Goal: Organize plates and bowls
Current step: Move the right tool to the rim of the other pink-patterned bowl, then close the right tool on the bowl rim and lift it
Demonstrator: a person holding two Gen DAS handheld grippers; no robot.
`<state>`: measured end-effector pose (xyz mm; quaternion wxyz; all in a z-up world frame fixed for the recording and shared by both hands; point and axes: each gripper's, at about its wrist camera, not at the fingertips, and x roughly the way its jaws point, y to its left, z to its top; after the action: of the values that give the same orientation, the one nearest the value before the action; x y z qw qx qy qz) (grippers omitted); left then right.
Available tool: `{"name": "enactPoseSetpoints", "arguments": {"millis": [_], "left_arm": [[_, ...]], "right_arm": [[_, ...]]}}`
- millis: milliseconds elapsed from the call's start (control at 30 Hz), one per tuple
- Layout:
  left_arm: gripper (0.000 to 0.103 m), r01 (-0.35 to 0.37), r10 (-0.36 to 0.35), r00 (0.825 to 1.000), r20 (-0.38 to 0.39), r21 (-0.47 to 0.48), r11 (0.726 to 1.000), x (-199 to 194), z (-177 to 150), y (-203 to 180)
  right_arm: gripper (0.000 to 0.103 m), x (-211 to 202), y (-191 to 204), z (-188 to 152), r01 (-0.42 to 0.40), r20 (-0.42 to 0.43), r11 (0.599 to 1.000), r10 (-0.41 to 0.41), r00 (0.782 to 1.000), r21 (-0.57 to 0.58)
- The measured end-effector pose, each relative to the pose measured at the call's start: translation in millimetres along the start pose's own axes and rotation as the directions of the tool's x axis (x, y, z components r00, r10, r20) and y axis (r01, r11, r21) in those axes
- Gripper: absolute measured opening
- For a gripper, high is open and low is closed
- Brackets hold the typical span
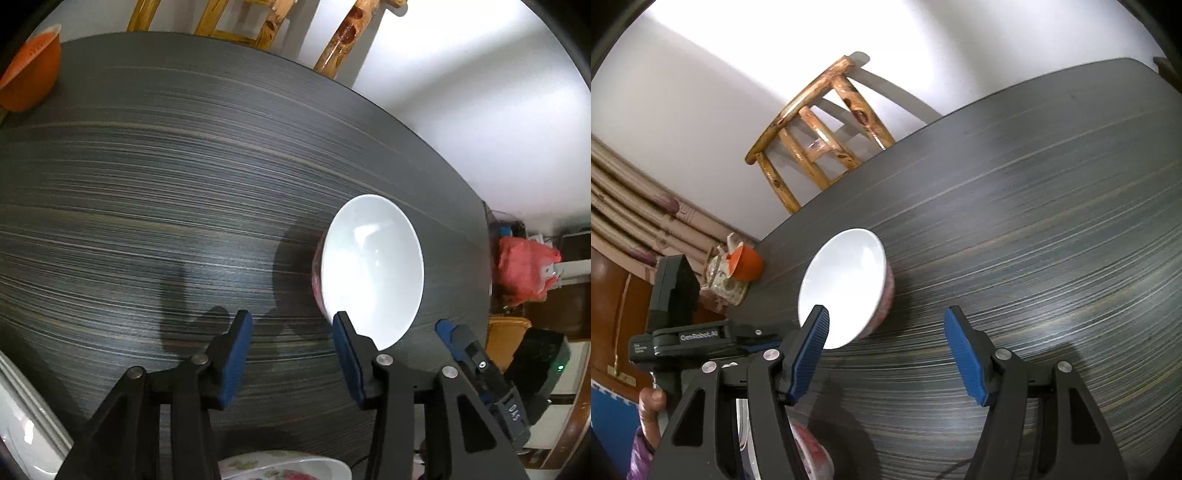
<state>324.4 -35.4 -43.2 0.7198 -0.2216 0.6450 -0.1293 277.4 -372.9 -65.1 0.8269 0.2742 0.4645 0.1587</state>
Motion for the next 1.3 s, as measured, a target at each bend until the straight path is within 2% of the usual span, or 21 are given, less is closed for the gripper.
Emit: {"name": "enactPoseSetpoints", "arguments": {"millis": [100, 300, 467, 700, 800, 1067, 1133, 1200, 1233, 1267, 1300], "left_arm": [[0.046, 0.048, -0.049, 0.999, -0.003, -0.020, 0.999, 6, 4, 1], [0.046, 0.053, -0.053, 0.999, -0.012, -0.010, 0.999, 17, 8, -5], [0.046, 0.075, -0.074, 0.997, 0.008, -0.048, 0.996, 23, 13, -1], [0.046, 0.035, -0.034, 0.999, 0.029, -0.015, 0.999, 31, 17, -8], [0.046, 0.046, -0.046, 0.999, 0.025, -0.022, 0.999, 34, 18, -6], [0.045, 0.044, -0.044, 0.999, 0.018, -0.033, 0.998, 41, 19, -1], [0.045, 0.015, -0.015, 1.000, 0.020, -0.024, 1.000, 42, 20, -2], [0.041, 0.006, -0.005, 1.000, 0.025, -0.028, 1.000, 43, 23, -2], [0.034, 0.004, -0.003, 1.000, 0.026, -0.032, 0.999, 45, 21, -4], [0.021, 0.011, -0.010, 1.000, 0.022, -0.031, 0.999, 47, 22, -5], [0.014, 0.025, -0.024, 1.000, 0.015, -0.029, 0.999, 49, 22, -5]], "right_arm": [[0.064, 5, -5, 4, -0.003, -0.007, 1.000, 0.003, 1.000, 0.014], [0.064, 13, 3, 15, -0.002, -0.014, 1.000, 0.001, 1.000, -0.029], [0.063, 34, 11, 23, 0.028, -0.052, 0.997, -0.032, 0.998, -0.070], [0.061, 55, 14, 29, 0.052, -0.086, 0.994, -0.060, 0.994, -0.100], [0.061, 65, 14, 32, 0.058, -0.105, 0.993, -0.068, 0.992, -0.101], [0.053, 78, 9, 33, 0.058, -0.134, 0.995, -0.069, 0.989, -0.087], [0.051, 80, 9, 33, 0.057, -0.139, 0.995, -0.069, 0.988, -0.087], [0.049, 82, 9, 34, 0.056, -0.145, 0.994, -0.069, 0.987, -0.089], [0.047, 83, 10, 34, 0.057, -0.148, 0.994, -0.071, 0.986, -0.091], [0.047, 84, 10, 34, 0.058, -0.153, 0.994, -0.071, 0.986, -0.091], [0.044, 85, 11, 35, 0.059, -0.158, 0.994, -0.073, 0.985, -0.093]]}}
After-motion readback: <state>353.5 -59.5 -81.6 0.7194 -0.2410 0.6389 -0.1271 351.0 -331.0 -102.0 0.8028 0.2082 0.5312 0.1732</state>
